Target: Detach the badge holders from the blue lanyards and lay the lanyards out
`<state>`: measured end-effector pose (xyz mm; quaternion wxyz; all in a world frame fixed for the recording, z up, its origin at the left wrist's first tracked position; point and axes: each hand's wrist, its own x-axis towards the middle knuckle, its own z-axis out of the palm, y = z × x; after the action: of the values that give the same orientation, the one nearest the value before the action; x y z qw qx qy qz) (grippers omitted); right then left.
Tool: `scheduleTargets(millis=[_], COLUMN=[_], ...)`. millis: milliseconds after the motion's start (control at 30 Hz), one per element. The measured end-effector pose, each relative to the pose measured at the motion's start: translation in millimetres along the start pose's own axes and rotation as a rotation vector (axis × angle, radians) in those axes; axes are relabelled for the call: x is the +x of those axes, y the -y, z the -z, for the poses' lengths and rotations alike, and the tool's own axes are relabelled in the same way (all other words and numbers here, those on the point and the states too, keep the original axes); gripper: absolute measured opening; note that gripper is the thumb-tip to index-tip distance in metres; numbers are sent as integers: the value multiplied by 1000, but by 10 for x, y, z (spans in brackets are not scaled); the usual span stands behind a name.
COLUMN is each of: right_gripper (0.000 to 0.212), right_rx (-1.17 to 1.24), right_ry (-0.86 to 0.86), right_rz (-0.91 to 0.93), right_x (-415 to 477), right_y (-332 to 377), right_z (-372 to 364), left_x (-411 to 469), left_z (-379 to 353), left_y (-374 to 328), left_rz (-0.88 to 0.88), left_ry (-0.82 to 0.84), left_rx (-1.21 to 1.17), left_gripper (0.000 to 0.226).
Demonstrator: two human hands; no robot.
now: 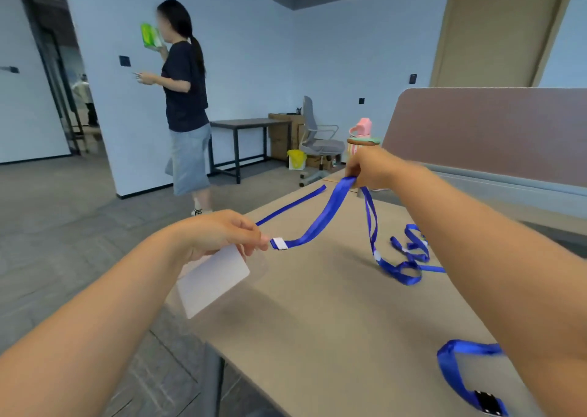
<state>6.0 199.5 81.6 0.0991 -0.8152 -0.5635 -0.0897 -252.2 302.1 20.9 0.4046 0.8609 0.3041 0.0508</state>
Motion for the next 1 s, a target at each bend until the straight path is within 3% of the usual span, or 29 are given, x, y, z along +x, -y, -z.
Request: scheduleTargets(millis=[200,367,467,667,800,1000], right_gripper=[35,36,33,53,41,44], right_rx=[162,196,78,-34,69,137], right_ry=[-277,-415,-306,310,279,209], right_rz=[-129,-146,-114,-199,-225,-140], right_x=[621,940,972,803,736,659], right_y=[86,155,169,237,339,524], right_z=[-407,-543,-785,-1343,-1531,-1717], left_x=[237,454,550,601,616,573], left_z=[86,21,-30,-57,-36,-41], left_y=[383,505,590,681,726,804], left_rz=[109,111,90,127,173,191], left_ry=[-41,-145,-211,-237,-289,-312], left_rx=[9,-11,41,228,294,326], left_gripper=[23,25,29,31,33,34])
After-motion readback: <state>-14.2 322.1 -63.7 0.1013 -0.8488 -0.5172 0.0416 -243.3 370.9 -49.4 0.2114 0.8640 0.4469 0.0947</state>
